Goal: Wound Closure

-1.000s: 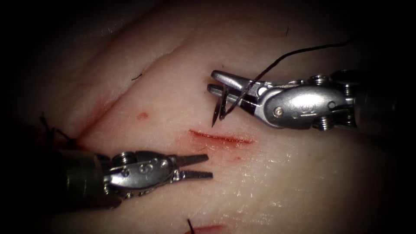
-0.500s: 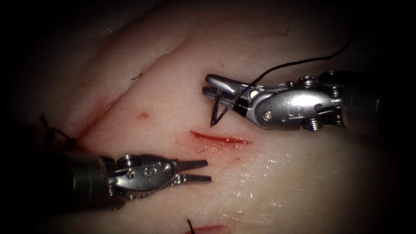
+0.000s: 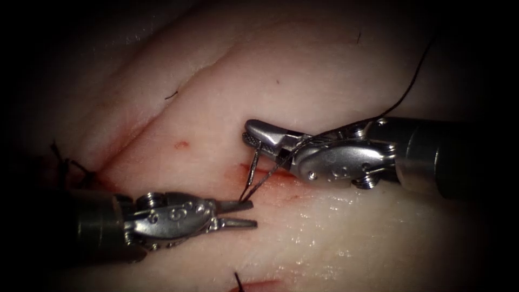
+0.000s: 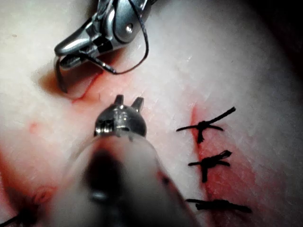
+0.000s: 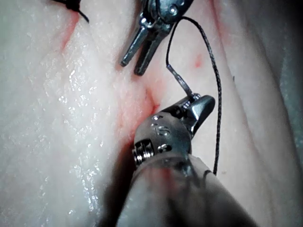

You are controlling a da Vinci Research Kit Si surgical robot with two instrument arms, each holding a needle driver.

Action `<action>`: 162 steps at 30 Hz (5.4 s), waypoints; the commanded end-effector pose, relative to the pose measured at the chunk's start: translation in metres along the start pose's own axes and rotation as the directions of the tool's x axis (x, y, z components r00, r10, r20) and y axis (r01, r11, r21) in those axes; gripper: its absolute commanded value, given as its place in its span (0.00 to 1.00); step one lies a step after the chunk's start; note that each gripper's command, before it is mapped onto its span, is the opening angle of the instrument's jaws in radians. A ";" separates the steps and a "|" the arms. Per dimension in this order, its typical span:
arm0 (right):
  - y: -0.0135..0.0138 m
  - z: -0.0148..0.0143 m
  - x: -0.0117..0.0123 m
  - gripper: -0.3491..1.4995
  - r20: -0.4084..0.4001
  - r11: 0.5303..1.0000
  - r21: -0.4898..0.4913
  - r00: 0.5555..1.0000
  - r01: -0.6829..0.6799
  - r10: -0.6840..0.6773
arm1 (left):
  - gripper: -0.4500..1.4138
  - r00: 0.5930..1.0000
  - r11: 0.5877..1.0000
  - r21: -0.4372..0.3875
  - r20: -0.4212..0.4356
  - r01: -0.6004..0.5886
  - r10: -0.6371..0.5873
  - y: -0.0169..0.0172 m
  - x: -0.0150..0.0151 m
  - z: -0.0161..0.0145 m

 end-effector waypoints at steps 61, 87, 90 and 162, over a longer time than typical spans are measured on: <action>-0.0153 -0.0037 -0.0038 0.00 0.140 0.914 0.148 0.922 -0.379 0.360 | 0.23 1.000 0.998 0.056 0.016 0.018 -0.019 -0.0022 -0.0015 0.0010; -0.0207 -0.0041 -0.0031 0.00 0.177 0.833 0.339 0.899 -0.437 0.400 | 0.23 0.999 0.998 0.057 0.041 0.014 -0.017 -0.0030 -0.0016 0.0018; -0.0209 -0.0042 -0.0032 0.00 0.175 0.830 0.336 0.895 -0.445 0.409 | 0.23 0.999 0.998 0.058 0.041 0.014 -0.017 -0.0029 -0.0016 0.0018; -0.0038 0.0024 -0.0039 0.00 0.163 -0.168 -0.033 -0.171 -0.985 0.972 | 0.23 0.954 0.995 0.097 0.301 -0.017 -0.013 -0.0036 -0.0101 0.0058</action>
